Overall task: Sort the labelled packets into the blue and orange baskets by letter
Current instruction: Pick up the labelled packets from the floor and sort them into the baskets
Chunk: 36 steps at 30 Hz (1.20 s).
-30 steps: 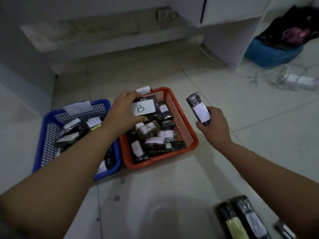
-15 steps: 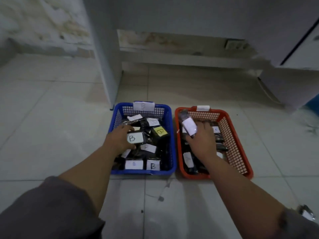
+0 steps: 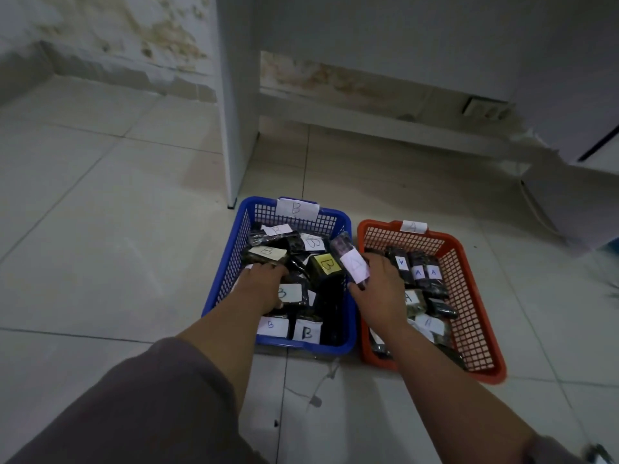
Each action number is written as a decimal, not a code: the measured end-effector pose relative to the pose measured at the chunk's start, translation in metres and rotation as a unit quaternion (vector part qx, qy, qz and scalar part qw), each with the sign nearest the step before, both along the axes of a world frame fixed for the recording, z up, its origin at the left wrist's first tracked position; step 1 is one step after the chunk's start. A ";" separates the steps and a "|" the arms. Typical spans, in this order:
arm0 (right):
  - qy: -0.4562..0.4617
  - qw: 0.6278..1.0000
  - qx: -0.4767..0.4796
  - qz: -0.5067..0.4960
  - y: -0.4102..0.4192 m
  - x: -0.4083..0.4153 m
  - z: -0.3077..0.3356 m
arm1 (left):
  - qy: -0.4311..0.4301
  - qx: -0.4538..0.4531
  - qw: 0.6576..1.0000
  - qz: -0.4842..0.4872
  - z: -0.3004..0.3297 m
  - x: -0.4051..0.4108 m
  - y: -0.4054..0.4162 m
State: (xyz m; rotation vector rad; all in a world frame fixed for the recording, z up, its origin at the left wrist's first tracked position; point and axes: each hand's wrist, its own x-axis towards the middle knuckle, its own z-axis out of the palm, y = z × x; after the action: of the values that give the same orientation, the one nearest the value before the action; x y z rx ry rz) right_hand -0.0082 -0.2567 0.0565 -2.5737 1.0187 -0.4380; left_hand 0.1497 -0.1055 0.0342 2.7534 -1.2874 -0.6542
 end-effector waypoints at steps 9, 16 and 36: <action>0.021 0.970 0.033 -0.242 -0.069 -0.035 -0.017 | 0.033 -0.024 0.999 0.021 -0.012 0.001 -0.016; -0.007 0.983 -0.053 -0.177 -0.105 -0.036 -0.043 | -0.033 -0.211 0.971 0.106 -0.011 0.000 -0.028; 0.044 0.996 0.061 -0.039 -0.120 -0.059 -0.030 | -0.117 -0.311 0.941 0.063 0.018 -0.031 -0.066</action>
State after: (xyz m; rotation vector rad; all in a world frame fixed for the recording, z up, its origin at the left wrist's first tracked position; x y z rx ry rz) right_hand -0.0675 -0.3763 0.0265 -2.4694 1.1440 -0.2740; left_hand 0.1191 -0.1718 0.0520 2.3866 -1.0888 0.0971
